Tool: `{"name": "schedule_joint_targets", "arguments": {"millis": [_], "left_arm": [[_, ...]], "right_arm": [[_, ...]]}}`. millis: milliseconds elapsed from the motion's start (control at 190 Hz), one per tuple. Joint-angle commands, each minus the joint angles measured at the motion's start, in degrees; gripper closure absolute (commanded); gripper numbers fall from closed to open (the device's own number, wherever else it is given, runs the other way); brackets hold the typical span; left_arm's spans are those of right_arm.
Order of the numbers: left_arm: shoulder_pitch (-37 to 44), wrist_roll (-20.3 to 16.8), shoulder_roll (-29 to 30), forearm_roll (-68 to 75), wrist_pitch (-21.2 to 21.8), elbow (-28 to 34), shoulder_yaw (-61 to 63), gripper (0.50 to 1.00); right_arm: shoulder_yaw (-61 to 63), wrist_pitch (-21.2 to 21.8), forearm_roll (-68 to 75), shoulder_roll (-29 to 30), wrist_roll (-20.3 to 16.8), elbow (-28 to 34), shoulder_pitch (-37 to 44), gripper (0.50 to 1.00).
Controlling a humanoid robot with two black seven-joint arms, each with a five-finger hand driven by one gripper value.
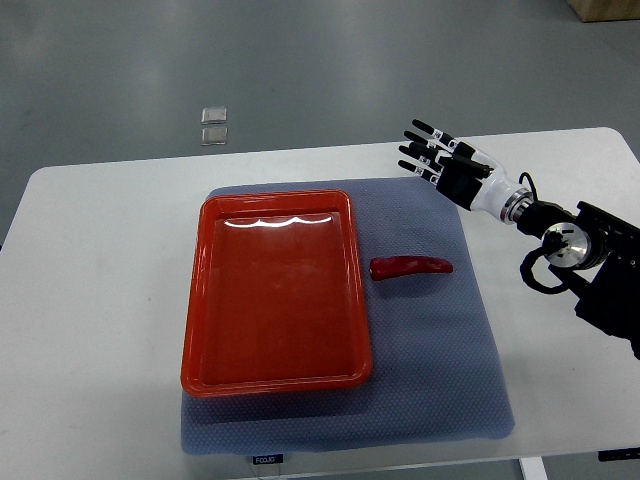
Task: Place red pepper on red tray
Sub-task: 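Move the right hand down toward the red pepper beside the tray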
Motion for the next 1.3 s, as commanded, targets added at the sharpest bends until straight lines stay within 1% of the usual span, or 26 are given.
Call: {"name": "schedule_joint_targets", "arguments": {"millis": [0, 289, 363, 421, 494, 605, 715, 804, 910, 1052, 1204, 1251, 1293], "left_arm": [[0.0, 0.0, 0.0, -0.01, 0.09, 0.0, 0.0, 0.5], [0.0, 0.0, 0.0, -0.01, 0.44, 0.17, 0.0, 0.5], [0.0, 0.0, 0.0, -0.1, 0.44, 0.26, 0.18, 0.5], [0.0, 0.0, 0.0, -0.1, 0.44, 0.35, 0.27, 0.5], [0.0, 0.0, 0.0, -0.1, 0.44, 0.26, 0.27, 0.5], [0.0, 0.0, 0.0, -0.1, 0.44, 0.17, 0.09, 0.5], [0.0, 0.0, 0.0, -0.01, 0.44, 0.17, 0.09, 0.5], [0.0, 0.0, 0.0, -0.1, 0.44, 0.18, 0.18, 0.5], [0.0, 0.0, 0.0, -0.1, 0.44, 0.17, 0.18, 0.5], [0.0, 0.0, 0.0, -0.1, 0.44, 0.17, 0.09, 0.5], [0.0, 0.0, 0.0, -0.1, 0.44, 0.17, 0.18, 0.5], [0.0, 0.0, 0.0, -0.1, 0.44, 0.26, 0.18, 0.5], [0.0, 0.0, 0.0, -0.1, 0.44, 0.18, 0.18, 0.5]], "right_arm": [[0.04, -0.03, -0.08, -0.04, 0.05, 0.01, -0.13, 0.579], [-1.19, 0.5, -1.05, -1.09, -0.03, 0.1, 0.75, 0.579], [-2.07, 2.44, -2.28, -2.06, -0.12, 1.06, 1.89, 0.581], [-3.47, 4.19, -5.79, -4.87, -0.12, 2.03, 3.3, 0.583], [-4.53, 5.42, -9.75, -7.51, -0.12, 3.96, 4.36, 0.585], [-6.55, 5.79, -18.97, -12.07, -0.03, 7.74, 7.08, 0.585], [-8.05, 5.79, -29.26, -14.54, 0.14, 9.94, 9.45, 0.585], [-8.14, 5.79, -40.59, -16.21, 0.32, 11.78, 11.21, 0.581], [-8.14, 5.79, -52.11, -16.83, 0.4, 14.07, 12.62, 0.579], [-8.22, 5.79, -69.5, -17.79, 0.4, 21.71, 13.14, 0.579], [-10.07, 5.79, -78.92, -17.44, 0.4, 25.06, 12.88, 0.581], [-11.56, 4.19, -79.97, -17.26, 0.4, 25.5, 12.71, 0.581], [-13.67, 1.74, -81.11, -17.18, 0.4, 27.07, 12.27, 0.581]]}}
